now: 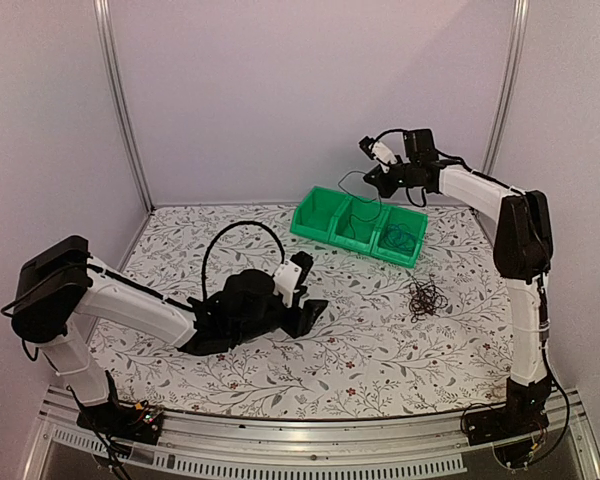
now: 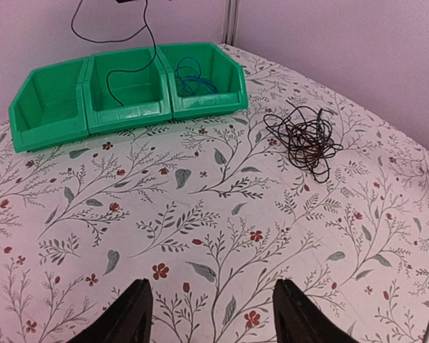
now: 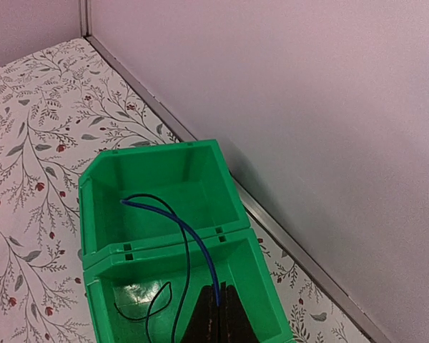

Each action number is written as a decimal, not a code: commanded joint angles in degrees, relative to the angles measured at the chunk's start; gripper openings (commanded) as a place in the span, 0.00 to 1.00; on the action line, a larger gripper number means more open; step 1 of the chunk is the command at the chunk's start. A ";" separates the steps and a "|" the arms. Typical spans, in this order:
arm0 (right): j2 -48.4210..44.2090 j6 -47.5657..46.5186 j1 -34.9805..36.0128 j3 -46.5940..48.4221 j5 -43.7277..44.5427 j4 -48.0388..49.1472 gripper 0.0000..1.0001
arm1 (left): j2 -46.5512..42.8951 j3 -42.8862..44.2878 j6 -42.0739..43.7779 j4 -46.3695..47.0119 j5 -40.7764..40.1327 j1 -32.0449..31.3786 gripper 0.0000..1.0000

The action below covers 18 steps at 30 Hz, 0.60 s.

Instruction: Untangle the cables

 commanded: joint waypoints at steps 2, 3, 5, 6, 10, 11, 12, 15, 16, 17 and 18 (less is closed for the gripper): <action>4.93 -3.71 -0.10 1.73 7.30 1.47 0.00 | 0.09 0.79 0.17 -0.30 -0.80 0.34 0.57; 5.44 -3.98 -0.07 1.70 7.71 1.05 0.00 | 0.08 0.58 0.01 -0.22 -0.82 0.42 0.57; 6.63 -4.77 -0.09 1.70 7.94 -0.39 0.00 | 0.15 0.47 -0.23 -0.21 -0.85 0.42 0.57; 6.99 -5.03 -0.03 1.70 7.83 -1.11 0.00 | 0.28 0.46 -0.28 -0.21 -0.81 0.40 0.57; 8.18 -6.57 0.03 1.53 7.21 -3.53 0.00 | 0.55 0.63 -0.29 -0.20 -0.69 0.41 0.57; 8.23 -6.76 0.02 1.38 7.04 -3.87 0.00 | 0.63 0.64 -0.40 -0.14 -0.72 0.40 0.57; 8.31 -7.06 0.02 1.17 6.85 -4.21 0.00 | 0.77 0.72 -0.46 -0.20 -0.74 0.39 0.57; 8.50 -8.26 0.33 0.59 6.91 -4.87 0.00 | 1.26 0.96 -0.86 -0.21 -0.52 0.35 0.57; 8.72 -8.84 0.47 0.63 7.16 -5.25 0.00 | 1.34 0.94 -0.92 -0.21 -0.41 0.41 0.57; 9.01 -9.57 0.77 0.64 7.59 -5.63 0.00 | 1.43 0.95 -1.07 -0.21 -0.32 0.38 0.57; 9.14 -10.06 1.03 0.65 7.92 -5.92 0.00 | 1.51 0.97 -1.22 -0.21 -0.23 0.36 0.57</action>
